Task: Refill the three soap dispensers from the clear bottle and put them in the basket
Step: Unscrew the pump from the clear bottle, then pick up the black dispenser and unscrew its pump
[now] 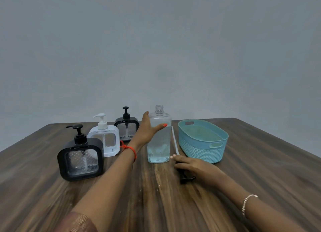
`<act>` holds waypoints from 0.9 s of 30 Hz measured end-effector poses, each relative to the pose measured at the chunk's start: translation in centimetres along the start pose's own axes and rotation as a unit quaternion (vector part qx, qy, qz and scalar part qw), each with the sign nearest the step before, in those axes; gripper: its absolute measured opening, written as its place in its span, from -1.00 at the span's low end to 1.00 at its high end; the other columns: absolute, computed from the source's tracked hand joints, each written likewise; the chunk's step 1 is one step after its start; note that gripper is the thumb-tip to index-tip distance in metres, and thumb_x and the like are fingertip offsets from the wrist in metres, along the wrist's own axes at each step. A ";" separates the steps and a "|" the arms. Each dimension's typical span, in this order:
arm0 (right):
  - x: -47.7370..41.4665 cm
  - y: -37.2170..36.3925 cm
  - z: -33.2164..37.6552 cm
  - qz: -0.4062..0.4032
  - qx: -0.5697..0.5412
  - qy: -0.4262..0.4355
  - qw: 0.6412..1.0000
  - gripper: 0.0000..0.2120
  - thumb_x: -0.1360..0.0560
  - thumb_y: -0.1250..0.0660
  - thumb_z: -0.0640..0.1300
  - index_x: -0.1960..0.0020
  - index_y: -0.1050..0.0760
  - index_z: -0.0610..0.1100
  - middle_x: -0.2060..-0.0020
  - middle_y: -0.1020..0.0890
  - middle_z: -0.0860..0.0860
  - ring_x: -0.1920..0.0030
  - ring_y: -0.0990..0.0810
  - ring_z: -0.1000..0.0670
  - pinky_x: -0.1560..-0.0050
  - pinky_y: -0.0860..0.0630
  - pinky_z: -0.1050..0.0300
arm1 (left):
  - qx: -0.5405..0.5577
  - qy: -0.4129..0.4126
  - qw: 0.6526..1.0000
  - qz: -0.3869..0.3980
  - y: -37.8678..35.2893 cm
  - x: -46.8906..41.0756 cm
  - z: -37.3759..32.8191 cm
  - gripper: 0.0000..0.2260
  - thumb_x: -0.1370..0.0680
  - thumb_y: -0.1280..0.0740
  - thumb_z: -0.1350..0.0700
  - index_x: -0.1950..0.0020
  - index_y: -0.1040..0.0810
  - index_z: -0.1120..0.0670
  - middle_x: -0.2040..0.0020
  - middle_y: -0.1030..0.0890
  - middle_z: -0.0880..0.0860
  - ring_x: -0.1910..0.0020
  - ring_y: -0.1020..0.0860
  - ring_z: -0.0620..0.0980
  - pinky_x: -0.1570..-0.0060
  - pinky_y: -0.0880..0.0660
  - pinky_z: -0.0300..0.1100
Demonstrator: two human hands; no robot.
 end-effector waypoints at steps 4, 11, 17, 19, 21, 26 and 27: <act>-0.1 -0.2 -0.6 0.065 -0.011 -0.041 0.997 -0.44 -0.46 -0.16 -0.44 -0.38 -0.36 -0.03 -0.49 -0.16 0.09 -0.47 -0.18 0.10 -0.40 -0.26 0.13 | 0.001 -0.022 1.000 -0.005 0.3 0.6 0.8 -0.49 -0.45 -0.43 0.11 -0.30 -0.29 0.18 -0.23 -0.46 0.05 -0.20 -0.46 -0.01 0.14 -0.44 -0.48; -1.6 1.4 -0.5 0.023 0.125 0.032 0.991 -0.38 -0.43 -0.30 -0.42 -0.41 -0.34 -0.02 -0.38 -0.41 -0.01 -0.33 -0.45 0.01 -0.24 -0.45 0.10 | -0.043 -0.036 0.996 -0.069 3.5 2.8 0.6 -0.35 -0.46 -0.41 0.03 -0.45 -0.18 0.12 -0.44 -0.29 0.05 -0.41 -0.28 -0.01 -0.30 -0.24 -0.21; -7.0 3.9 4.0 -0.154 0.117 0.071 0.979 -0.53 -0.24 -0.36 -0.53 -0.11 -0.55 -0.23 0.10 -0.67 -0.13 0.20 -0.66 -0.14 0.40 -0.59 0.00 | -0.087 -0.231 0.947 -0.204 9.8 5.6 -3.2 -0.60 -0.49 -0.38 0.16 -0.30 -0.37 0.12 -0.24 -0.41 -0.03 -0.21 -0.38 -0.20 -0.18 -0.32 -0.43; -10.1 3.6 6.4 -0.169 0.072 0.065 0.981 -0.62 -0.36 -0.29 -0.45 -0.15 -0.51 -0.22 0.08 -0.64 -0.14 0.15 -0.63 -0.17 0.33 -0.58 -0.06 | -0.111 -0.245 0.932 -0.244 12.1 6.7 -3.4 -0.61 -0.49 -0.38 0.16 -0.29 -0.38 0.12 -0.22 -0.39 -0.07 -0.20 -0.36 -0.23 -0.20 -0.28 -0.47; -13.0 2.8 8.6 -0.169 0.003 0.056 0.984 -0.68 -0.45 -0.26 -0.33 -0.20 -0.47 -0.21 -0.03 -0.60 -0.14 0.05 -0.60 -0.18 0.17 -0.56 -0.13 | -0.128 -0.236 0.923 -0.277 14.2 7.8 -2.6 -0.59 -0.48 -0.38 0.17 -0.30 -0.37 0.12 -0.24 -0.37 -0.07 -0.23 -0.34 -0.22 -0.21 -0.24 -0.51; -18.6 0.7 13.3 -0.133 -0.216 -0.042 0.967 -0.51 -0.48 -0.35 -0.09 -0.36 -0.32 -0.13 -0.30 -0.43 -0.04 -0.25 -0.43 -0.02 -0.21 -0.41 0.08 | -0.105 -0.095 0.944 -0.299 17.2 10.5 2.4 -0.35 -0.46 -0.41 0.13 -0.45 -0.16 0.10 -0.43 -0.22 0.03 -0.41 -0.20 -0.09 -0.31 -0.14 -0.33; -19.3 0.3 13.9 -0.107 -0.251 -0.071 0.960 -0.45 -0.47 -0.38 -0.06 -0.39 -0.28 -0.13 -0.34 -0.39 -0.03 -0.30 -0.39 -0.02 -0.22 -0.34 0.16 | -0.093 -0.064 0.949 -0.293 17.5 10.8 3.5 -0.29 -0.45 -0.42 0.10 -0.48 -0.10 0.10 -0.46 -0.18 0.05 -0.44 -0.16 -0.07 -0.34 -0.12 -0.27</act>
Point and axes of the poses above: each hand's wrist, its own x-axis away from the middle knuckle, its own y-axis out of the back of the hand, z = x × y, the point moved 1 cm from there along -x, towards the middle knuckle
